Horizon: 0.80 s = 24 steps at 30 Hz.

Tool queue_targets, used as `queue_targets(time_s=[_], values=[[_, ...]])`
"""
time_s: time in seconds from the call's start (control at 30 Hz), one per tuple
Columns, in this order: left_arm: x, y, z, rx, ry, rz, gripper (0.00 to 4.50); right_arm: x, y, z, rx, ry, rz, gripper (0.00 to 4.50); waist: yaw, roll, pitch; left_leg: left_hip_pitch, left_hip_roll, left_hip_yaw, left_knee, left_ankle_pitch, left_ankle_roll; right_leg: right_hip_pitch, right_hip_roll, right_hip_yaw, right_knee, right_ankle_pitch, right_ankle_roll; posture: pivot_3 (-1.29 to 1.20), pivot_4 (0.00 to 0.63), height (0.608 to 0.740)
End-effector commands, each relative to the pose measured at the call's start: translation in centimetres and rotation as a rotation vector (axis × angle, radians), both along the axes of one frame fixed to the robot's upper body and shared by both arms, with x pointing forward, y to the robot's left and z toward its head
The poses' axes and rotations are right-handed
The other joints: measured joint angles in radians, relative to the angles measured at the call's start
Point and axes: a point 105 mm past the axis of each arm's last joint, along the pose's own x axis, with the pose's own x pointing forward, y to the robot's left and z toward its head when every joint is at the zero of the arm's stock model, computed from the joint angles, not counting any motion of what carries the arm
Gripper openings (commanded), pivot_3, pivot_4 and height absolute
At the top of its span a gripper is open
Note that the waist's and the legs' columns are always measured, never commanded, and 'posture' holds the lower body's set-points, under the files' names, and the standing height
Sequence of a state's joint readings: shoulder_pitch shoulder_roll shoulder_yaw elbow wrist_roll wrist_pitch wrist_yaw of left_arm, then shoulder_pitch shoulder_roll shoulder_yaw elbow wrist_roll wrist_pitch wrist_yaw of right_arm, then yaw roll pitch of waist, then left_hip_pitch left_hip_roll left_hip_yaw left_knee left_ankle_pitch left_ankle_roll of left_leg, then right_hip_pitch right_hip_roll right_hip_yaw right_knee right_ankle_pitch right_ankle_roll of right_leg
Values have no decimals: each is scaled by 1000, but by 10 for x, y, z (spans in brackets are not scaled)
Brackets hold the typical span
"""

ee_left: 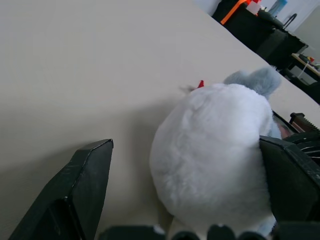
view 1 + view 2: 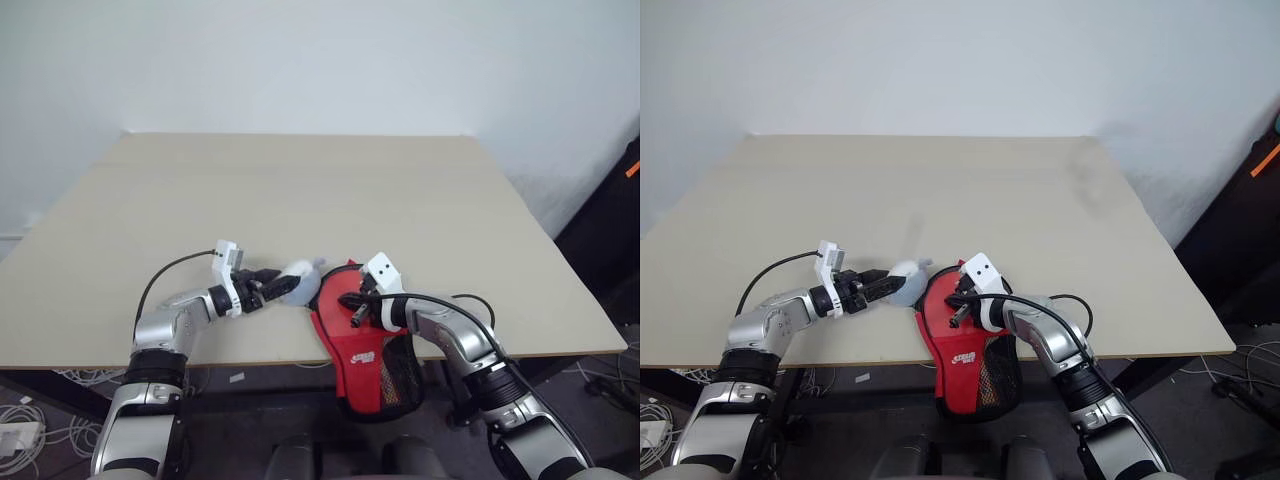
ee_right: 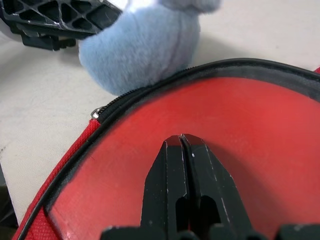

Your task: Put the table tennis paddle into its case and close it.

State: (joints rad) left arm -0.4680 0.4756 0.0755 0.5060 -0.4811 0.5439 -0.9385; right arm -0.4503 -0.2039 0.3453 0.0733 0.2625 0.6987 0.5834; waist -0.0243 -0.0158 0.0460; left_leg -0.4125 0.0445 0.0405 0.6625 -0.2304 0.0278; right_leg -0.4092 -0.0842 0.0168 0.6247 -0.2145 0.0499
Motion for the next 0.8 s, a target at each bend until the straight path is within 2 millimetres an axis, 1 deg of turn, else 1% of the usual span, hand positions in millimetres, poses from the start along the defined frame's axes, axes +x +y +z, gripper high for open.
queue_targets(time_s=[0.03,0.37,0.53,0.63,0.8], values=[[1,-11,7,12,-18,-43,4500,1,1,3,11,-19,2,24,0,0,0,0,0,0,0,0,0,0,0,0,0,0,0,0,0,740],[-5,-24,6,0,-12,-83,4500,3,-2,0,2,-9,-17,24,0,0,0,0,0,0,0,0,0,0,0,0,0,0,0,0,0,740],[-14,-34,2,-37,14,-116,4500,1,-2,-4,-4,-7,-15,24,0,0,0,0,0,0,0,0,0,0,0,0,0,0,0,0,0,740],[-18,-37,2,-59,27,-126,3897,1,-2,-6,-7,-9,-15,0,-2,0,0,0,0,0,0,0,0,0,0,0,0,0,0,0,0,740],[-19,-36,2,-58,29,-121,2212,1,-2,-6,-6,-11,-14,0,-3,0,-1,1,0,0,0,0,0,1,0,0,0,0,0,0,0,740]])
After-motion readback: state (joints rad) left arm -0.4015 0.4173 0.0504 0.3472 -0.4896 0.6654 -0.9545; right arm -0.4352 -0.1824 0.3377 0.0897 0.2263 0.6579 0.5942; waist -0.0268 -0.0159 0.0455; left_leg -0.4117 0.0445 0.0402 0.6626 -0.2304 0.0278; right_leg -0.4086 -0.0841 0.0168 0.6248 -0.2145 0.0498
